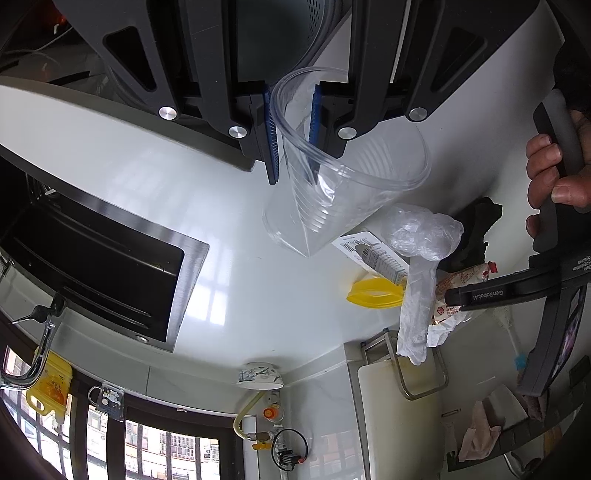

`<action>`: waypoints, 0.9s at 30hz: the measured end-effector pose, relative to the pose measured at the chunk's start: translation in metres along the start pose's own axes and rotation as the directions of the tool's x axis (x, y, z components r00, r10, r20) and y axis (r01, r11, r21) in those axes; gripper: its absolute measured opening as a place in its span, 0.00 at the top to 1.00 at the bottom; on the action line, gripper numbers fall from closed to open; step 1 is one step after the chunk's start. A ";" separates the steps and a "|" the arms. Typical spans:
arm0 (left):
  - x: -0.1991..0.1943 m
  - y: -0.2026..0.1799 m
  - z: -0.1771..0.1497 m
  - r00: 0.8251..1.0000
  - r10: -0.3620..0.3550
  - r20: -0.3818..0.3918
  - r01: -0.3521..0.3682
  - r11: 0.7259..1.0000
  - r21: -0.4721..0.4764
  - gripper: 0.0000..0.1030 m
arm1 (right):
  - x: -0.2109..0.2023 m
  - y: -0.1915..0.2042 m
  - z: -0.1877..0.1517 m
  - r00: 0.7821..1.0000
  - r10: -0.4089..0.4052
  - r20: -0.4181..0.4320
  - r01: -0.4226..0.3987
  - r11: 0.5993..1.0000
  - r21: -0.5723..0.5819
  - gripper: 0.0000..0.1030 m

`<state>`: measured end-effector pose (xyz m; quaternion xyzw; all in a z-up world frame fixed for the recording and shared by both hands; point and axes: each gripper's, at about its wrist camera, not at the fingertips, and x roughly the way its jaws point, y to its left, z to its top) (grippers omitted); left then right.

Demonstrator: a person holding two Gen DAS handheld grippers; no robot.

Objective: Collect trash
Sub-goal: 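Grasp the red-and-white snack wrapper with the left tool while the right tool holds the cups, then carry the cups and wrapper over the bin and open both tools to drop them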

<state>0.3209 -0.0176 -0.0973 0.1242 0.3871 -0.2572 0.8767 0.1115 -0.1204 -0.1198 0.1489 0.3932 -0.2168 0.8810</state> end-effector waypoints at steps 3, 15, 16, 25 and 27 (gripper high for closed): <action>0.000 0.000 -0.003 0.999 -0.029 -0.017 0.029 1.000 -0.009 0.75 | -0.002 -0.001 0.000 1.000 -0.002 0.005 0.002 1.000 0.002 0.85; -0.062 0.017 -0.007 0.999 0.004 0.036 -0.002 0.998 -0.056 0.77 | -0.022 -0.007 0.003 0.999 0.029 0.033 -0.029 0.999 0.014 0.85; -0.069 0.016 -0.010 0.999 0.006 0.040 -0.004 0.999 -0.054 0.77 | -0.025 -0.009 0.002 0.999 0.035 0.035 -0.036 0.999 0.014 0.85; -0.125 -0.024 -0.044 1.000 0.009 0.020 -0.009 1.000 -0.021 0.77 | -0.056 -0.029 -0.008 0.995 0.096 0.020 -0.096 0.995 -0.005 0.85; -0.135 -0.037 -0.051 1.000 0.001 0.019 -0.001 1.000 -0.020 0.77 | -0.063 -0.037 -0.012 0.995 0.104 0.010 -0.104 0.995 -0.008 0.85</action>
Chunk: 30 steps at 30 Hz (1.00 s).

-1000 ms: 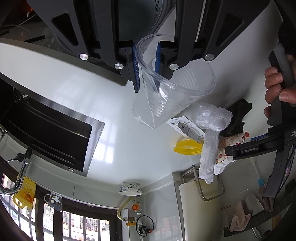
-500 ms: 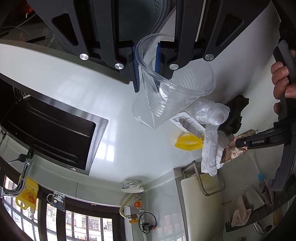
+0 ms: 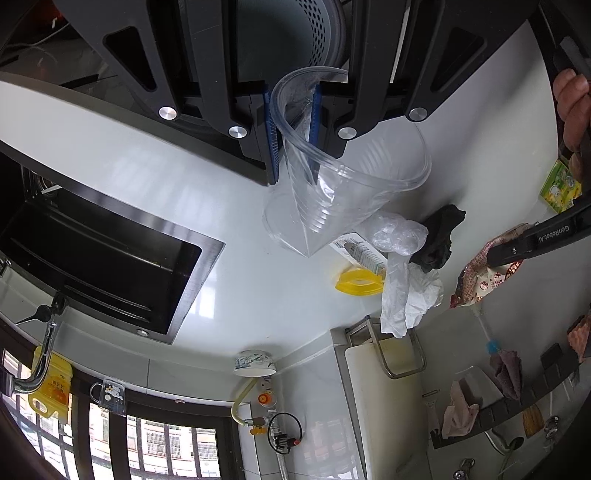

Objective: Collect trash
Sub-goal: 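Carry the cups and wrapper over the bin and open both tools to drop them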

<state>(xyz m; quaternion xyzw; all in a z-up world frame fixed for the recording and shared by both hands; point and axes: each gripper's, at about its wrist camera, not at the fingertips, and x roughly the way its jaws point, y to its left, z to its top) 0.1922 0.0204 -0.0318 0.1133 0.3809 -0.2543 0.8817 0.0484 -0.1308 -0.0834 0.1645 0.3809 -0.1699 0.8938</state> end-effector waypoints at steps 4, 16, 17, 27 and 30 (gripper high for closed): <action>-0.014 -0.030 -0.014 0.999 -0.036 -0.022 0.036 0.999 0.002 0.77 | -0.013 -0.015 -0.009 1.000 0.002 -0.017 -0.002 1.000 -0.028 0.85; -0.032 -0.105 -0.057 0.994 -0.064 -0.088 0.063 0.998 -0.022 0.77 | -0.030 -0.065 -0.045 0.989 0.053 -0.137 -0.066 0.994 -0.088 0.85; -0.033 -0.110 -0.061 0.994 -0.062 -0.095 0.060 0.998 -0.024 0.77 | -0.030 -0.070 -0.048 0.987 0.058 -0.149 -0.071 0.993 -0.090 0.85; -0.029 -0.151 -0.091 0.983 -0.047 -0.177 0.044 0.999 -0.023 0.77 | -0.021 -0.111 -0.066 0.964 0.112 -0.241 -0.131 0.989 -0.066 0.85; -0.025 -0.164 -0.098 0.977 -0.061 -0.204 0.056 0.998 -0.027 0.77 | -0.014 -0.120 -0.071 0.956 0.114 -0.272 -0.139 0.987 -0.074 0.85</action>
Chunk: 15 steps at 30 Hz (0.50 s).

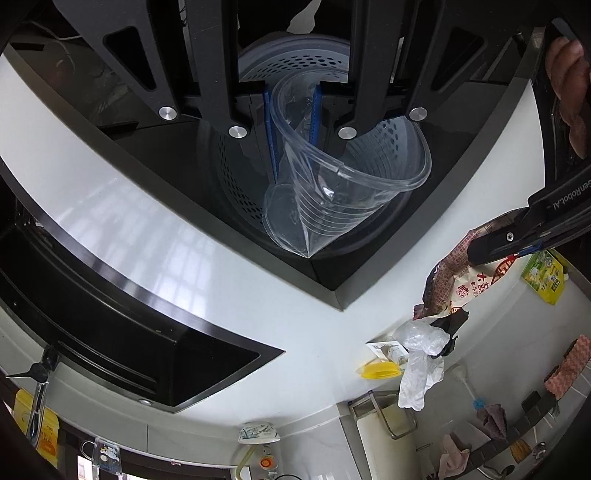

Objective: Collect trash
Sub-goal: 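Carry the cups and wrapper over the bin and open both tools to drop them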

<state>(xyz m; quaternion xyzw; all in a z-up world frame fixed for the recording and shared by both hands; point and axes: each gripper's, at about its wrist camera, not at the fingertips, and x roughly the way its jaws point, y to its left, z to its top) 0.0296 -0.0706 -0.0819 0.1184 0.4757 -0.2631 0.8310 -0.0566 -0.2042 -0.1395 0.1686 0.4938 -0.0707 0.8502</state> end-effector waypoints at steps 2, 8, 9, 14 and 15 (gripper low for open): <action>0.007 -0.006 -0.007 1.000 -0.009 -0.029 0.008 1.000 -0.004 0.77 | 0.007 -0.004 -0.003 1.000 0.007 -0.025 -0.008 1.000 -0.010 0.85; 0.029 -0.020 -0.026 0.994 -0.014 -0.107 0.012 1.000 -0.019 0.77 | 0.024 -0.013 -0.009 0.994 0.049 -0.095 -0.052 0.998 -0.026 0.85; 0.033 -0.021 -0.029 0.993 -0.014 -0.116 0.011 1.000 -0.024 0.77 | 0.028 -0.015 -0.009 0.992 0.055 -0.110 -0.058 0.998 -0.023 0.85; 0.042 -0.020 -0.038 0.989 0.003 -0.150 -0.014 0.997 -0.073 0.70 | 0.037 -0.019 -0.010 0.987 0.056 -0.151 -0.062 0.998 -0.034 0.81; 0.042 -0.019 -0.039 0.989 0.011 -0.149 -0.023 0.996 -0.081 0.68 | 0.036 -0.019 -0.010 0.987 0.052 -0.149 -0.059 0.997 -0.041 0.74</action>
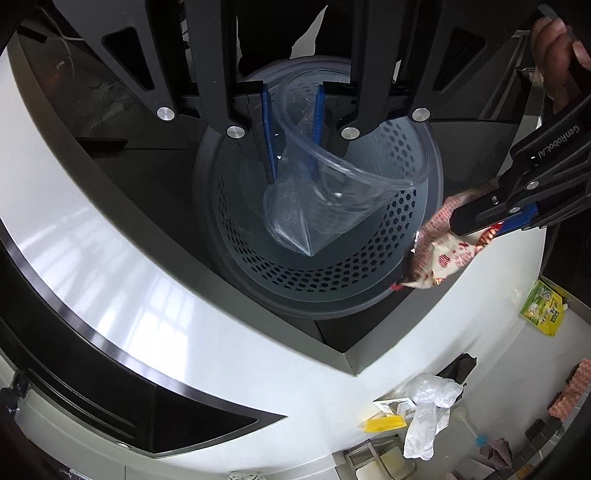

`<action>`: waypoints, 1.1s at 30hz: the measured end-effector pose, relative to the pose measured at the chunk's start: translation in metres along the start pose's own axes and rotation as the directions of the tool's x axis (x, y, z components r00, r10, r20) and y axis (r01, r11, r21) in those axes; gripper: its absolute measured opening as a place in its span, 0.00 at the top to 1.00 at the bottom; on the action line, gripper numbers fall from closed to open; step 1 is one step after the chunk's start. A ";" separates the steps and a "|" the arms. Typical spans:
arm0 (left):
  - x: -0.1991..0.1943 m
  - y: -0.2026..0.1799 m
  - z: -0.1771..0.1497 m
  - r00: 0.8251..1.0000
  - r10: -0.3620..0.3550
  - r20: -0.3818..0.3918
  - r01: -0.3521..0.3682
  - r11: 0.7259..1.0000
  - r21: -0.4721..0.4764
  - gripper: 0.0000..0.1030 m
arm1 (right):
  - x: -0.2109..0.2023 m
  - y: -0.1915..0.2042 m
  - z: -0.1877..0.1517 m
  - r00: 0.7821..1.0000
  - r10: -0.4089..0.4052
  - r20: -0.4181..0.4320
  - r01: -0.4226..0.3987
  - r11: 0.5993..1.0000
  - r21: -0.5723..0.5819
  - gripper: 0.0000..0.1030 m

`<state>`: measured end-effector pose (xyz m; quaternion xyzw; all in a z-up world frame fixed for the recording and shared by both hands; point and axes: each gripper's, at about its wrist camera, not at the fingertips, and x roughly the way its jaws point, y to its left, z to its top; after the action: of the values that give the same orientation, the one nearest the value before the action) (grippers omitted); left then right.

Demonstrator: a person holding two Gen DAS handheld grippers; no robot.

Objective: Collect trash
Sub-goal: 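Carry the cups and wrapper over the bin and open both tools to drop them, then move both open tools back toward the remaining trash on the counter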

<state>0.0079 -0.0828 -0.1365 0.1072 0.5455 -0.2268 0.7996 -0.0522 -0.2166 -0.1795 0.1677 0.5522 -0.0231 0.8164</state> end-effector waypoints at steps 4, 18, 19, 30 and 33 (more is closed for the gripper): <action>-0.008 0.006 -0.002 0.999 0.021 0.032 -0.020 0.999 -0.037 0.35 | -0.002 0.002 0.002 1.000 -0.013 0.011 0.013 1.000 -0.026 0.57; -0.015 0.014 -0.003 0.998 0.057 0.038 -0.054 0.995 -0.085 0.35 | -0.003 0.002 0.003 1.000 -0.012 0.009 0.013 0.999 -0.036 0.57; -0.015 0.014 -0.004 0.998 0.059 0.038 -0.056 0.995 -0.086 0.35 | -0.003 0.002 0.003 1.000 -0.013 0.010 0.013 0.999 -0.037 0.57; -0.030 0.012 0.002 0.995 0.067 0.072 -0.059 0.993 -0.101 0.35 | -0.017 0.003 0.009 0.999 -0.009 0.035 0.011 0.998 -0.057 0.57; -0.037 0.010 0.004 0.994 0.071 0.086 -0.062 0.992 -0.108 0.35 | -0.023 0.004 0.013 0.999 -0.004 0.047 0.008 0.998 -0.070 0.57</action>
<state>0.0045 -0.0667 -0.1021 0.0728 0.5162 -0.1755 0.8351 -0.0487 -0.2198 -0.1535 0.1367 0.5339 -0.0101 0.8344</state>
